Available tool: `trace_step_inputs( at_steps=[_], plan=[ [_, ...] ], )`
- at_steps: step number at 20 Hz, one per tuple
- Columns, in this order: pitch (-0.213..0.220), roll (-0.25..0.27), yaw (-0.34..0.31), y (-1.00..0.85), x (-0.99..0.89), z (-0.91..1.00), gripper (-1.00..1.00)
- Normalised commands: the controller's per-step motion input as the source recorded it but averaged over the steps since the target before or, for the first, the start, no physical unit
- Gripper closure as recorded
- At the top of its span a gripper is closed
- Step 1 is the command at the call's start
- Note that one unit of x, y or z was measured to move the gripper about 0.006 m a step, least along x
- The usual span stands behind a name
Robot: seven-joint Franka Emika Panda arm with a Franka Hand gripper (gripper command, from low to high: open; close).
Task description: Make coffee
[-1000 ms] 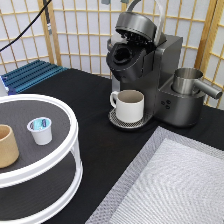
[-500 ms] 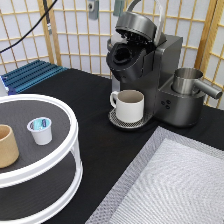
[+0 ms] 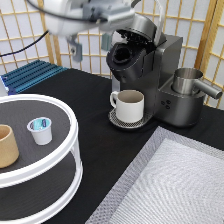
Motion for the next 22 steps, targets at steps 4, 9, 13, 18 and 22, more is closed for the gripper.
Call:
trace_step_inputs(
  at_steps=[4,9,13,18,22],
  plan=[
    [-0.104,-0.009,-0.09,-0.52,-0.62,-0.14,-1.0],
    [-0.188,-0.076,-0.144,-0.5,-0.35,-0.07,-1.0],
    [-0.216,-0.091,-0.146,-0.5,-0.32,-0.12,-1.0],
    [-0.211,-0.097,-0.149,-0.48,-0.34,-0.16,-1.0],
    [-0.124,-0.064,-0.208,-0.37,-0.26,-0.03,-1.0]
  ],
)
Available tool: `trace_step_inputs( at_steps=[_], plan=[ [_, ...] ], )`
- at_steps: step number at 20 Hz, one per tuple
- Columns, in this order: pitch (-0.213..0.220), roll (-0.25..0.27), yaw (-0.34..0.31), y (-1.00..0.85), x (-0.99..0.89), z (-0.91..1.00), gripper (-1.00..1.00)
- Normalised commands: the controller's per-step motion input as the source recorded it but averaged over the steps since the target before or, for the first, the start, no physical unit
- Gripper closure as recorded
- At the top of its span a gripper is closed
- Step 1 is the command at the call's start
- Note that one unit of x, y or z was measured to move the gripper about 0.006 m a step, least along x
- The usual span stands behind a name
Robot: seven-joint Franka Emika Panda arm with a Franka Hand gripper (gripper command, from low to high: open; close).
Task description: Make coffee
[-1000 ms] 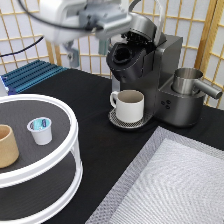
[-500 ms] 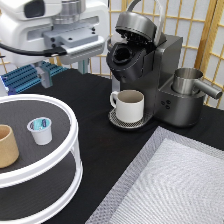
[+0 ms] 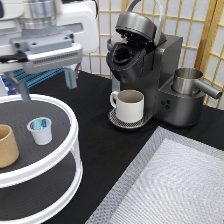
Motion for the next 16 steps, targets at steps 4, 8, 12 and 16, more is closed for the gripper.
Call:
trace_step_inputs(
  at_steps=[4,8,12,16],
  plan=[
    [-0.073,-0.057,-0.32,-0.11,-0.04,0.0,-1.0],
    [-0.025,-0.127,-0.364,0.03,0.01,0.02,-1.0],
    [-0.002,-0.113,-0.333,0.13,-0.04,0.06,-1.0],
    [0.005,-0.144,-0.277,0.22,-0.19,0.0,-1.0]
  ],
)
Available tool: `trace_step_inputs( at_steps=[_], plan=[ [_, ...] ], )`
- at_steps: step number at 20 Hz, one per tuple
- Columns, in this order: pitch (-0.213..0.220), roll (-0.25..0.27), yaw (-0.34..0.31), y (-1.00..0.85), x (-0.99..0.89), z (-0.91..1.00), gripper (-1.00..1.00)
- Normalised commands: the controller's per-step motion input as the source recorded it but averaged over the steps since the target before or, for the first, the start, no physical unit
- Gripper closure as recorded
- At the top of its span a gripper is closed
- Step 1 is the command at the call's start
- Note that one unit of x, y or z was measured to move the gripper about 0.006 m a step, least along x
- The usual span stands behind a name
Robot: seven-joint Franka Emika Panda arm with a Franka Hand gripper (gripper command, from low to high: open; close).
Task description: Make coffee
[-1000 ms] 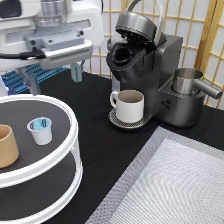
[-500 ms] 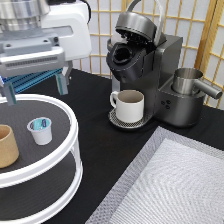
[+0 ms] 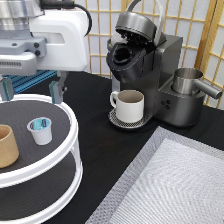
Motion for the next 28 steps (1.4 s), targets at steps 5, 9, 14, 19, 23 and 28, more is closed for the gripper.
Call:
trace_step_inputs(
  at_steps=[5,9,14,19,23,28],
  plan=[
    [0.0,-0.104,-0.194,0.32,-0.42,0.0,-1.0],
    [-0.043,-0.044,-0.066,0.61,-0.66,0.0,-1.0],
    [-0.095,-0.063,-0.003,0.72,-0.79,-0.06,-1.0],
    [-0.143,-0.095,0.0,0.85,-0.58,-0.18,-1.0],
    [-0.134,-0.118,0.0,0.98,-0.34,-0.29,-1.0],
    [-0.099,-0.124,-0.002,0.74,-0.23,-0.37,-1.0]
  ],
)
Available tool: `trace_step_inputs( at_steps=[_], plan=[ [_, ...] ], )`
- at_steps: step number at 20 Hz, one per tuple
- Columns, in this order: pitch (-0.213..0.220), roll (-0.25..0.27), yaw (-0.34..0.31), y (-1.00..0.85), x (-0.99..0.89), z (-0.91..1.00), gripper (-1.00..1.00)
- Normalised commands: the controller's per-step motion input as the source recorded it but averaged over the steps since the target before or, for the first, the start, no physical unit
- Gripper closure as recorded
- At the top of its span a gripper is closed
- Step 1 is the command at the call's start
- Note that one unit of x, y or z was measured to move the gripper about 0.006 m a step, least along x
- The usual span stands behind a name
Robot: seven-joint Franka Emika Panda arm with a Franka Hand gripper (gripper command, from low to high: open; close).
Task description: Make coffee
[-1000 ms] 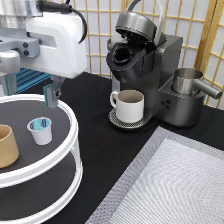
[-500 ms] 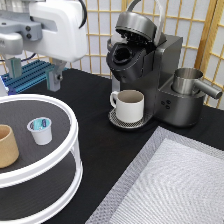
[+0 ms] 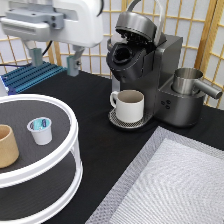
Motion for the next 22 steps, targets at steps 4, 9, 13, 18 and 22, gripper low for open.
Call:
trace_step_inputs(
  at_steps=[4,9,13,18,22],
  plan=[
    [-0.075,-0.018,-0.029,-0.31,-0.41,-0.48,-1.0],
    [-0.103,0.0,-0.007,-0.28,-0.54,-0.59,-1.0],
    [-0.133,-0.001,0.008,0.08,-0.6,-0.51,-1.0],
    [-0.131,-0.008,0.029,0.06,-0.51,-0.36,-1.0],
    [-0.095,0.005,0.007,-0.5,-0.17,-0.01,-1.0]
  ],
)
